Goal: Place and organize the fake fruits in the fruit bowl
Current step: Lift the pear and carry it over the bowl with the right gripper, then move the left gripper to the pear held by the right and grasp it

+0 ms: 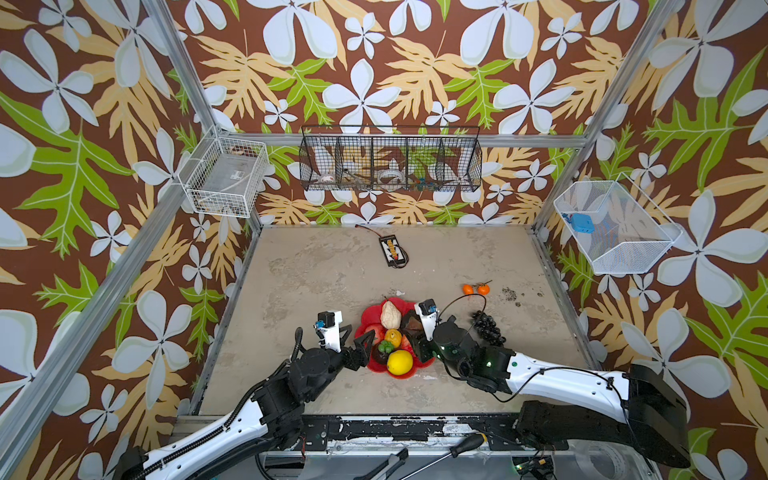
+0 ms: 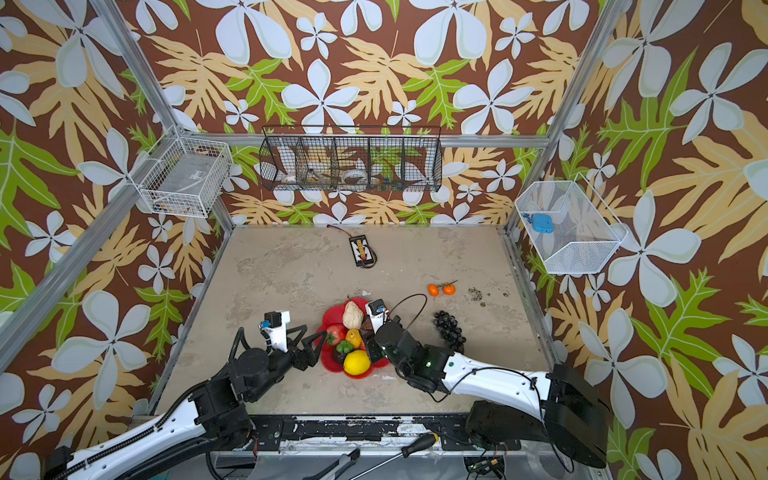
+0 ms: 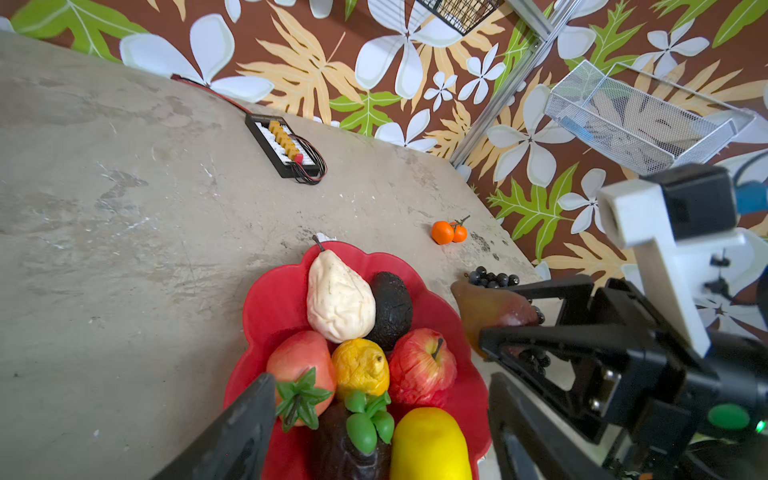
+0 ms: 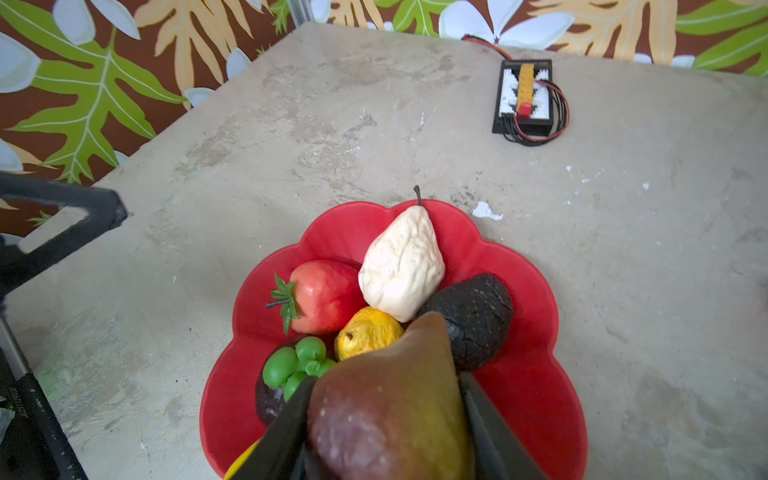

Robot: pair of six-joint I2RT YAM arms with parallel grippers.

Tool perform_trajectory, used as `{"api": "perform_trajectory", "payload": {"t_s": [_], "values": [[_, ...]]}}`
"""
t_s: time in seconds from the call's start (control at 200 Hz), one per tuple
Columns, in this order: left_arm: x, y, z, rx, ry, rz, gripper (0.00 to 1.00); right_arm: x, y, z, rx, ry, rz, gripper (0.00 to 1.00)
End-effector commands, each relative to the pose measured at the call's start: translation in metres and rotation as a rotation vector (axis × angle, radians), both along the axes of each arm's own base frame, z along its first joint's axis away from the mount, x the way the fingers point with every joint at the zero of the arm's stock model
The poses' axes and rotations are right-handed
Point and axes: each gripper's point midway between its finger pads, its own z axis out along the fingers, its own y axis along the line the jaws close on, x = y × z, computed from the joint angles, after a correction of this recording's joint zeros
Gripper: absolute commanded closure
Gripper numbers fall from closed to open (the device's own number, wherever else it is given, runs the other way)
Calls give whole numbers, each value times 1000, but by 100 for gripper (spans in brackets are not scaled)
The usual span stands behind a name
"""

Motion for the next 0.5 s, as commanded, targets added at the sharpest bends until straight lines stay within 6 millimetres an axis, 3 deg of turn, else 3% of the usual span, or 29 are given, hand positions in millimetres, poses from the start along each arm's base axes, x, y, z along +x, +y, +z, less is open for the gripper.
{"api": "perform_trajectory", "payload": {"t_s": [0.0, 0.19, 0.495], "values": [[-10, -29, 11, -106, 87, -182, 20, -3, 12, 27, 71, -155, 78, 50], [-13, -56, 22, -123, 146, -308, 23, -21, 21, 30, 56, -259, 170, 51], [-20, -73, 23, -135, 201, -398, 27, -29, 29, 23, -25, -350, 172, 51]]}}
